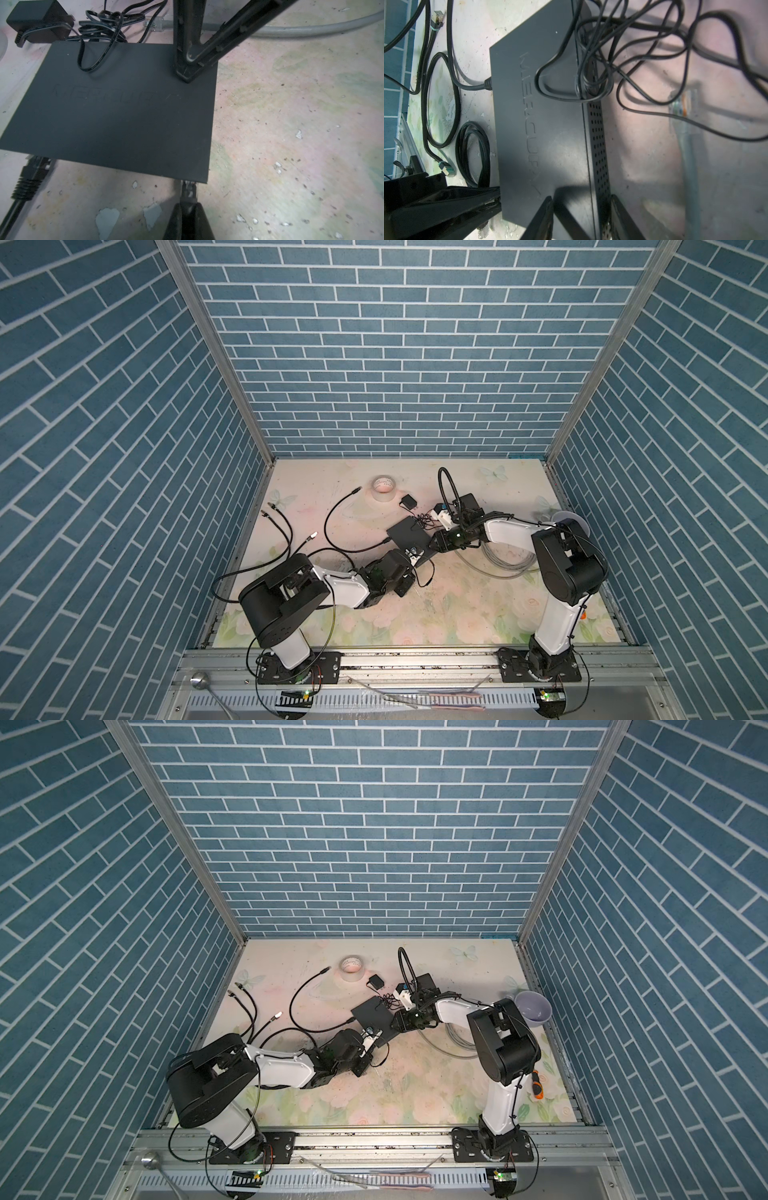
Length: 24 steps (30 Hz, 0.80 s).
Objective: Insert the plug into the switch port
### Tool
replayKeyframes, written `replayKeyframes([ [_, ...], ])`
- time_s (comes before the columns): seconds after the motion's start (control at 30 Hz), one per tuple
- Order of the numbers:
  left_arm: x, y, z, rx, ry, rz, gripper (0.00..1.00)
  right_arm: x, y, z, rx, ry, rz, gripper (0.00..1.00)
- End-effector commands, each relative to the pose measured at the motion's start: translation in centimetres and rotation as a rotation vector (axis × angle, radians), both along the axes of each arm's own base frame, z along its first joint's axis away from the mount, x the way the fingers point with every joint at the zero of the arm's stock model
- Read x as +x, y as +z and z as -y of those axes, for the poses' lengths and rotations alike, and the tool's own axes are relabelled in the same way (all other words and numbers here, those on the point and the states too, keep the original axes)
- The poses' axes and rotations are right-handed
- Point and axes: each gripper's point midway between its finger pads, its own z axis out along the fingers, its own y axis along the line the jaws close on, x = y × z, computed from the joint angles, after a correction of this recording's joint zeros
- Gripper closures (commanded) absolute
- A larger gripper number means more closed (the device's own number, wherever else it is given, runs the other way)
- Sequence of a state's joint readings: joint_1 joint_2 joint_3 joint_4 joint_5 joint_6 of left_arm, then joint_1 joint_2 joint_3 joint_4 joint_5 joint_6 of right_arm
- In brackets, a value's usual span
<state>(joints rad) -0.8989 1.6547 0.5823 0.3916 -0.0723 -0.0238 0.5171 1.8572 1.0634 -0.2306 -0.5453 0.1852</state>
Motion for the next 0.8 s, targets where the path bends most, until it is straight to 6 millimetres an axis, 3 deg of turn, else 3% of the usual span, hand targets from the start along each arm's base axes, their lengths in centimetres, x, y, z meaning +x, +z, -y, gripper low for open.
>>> replayKeyframes([
  [0.0,1.7,2.0,2.2,-0.096,-0.049,0.074,0.99,-8.3,-1.2,-1.5,0.035,0.136,-0.281,0.57],
  [0.4,4.0,3.3,4.0,-0.167,-0.005,0.087,0.99,-11.4,-0.3,-3.8,0.112,0.195,-0.332,0.57],
  [0.77,4.8,2.4,2.7,-0.138,0.097,0.078,0.99,-15.1,-0.9,-4.9,0.147,0.249,-0.408,0.59],
])
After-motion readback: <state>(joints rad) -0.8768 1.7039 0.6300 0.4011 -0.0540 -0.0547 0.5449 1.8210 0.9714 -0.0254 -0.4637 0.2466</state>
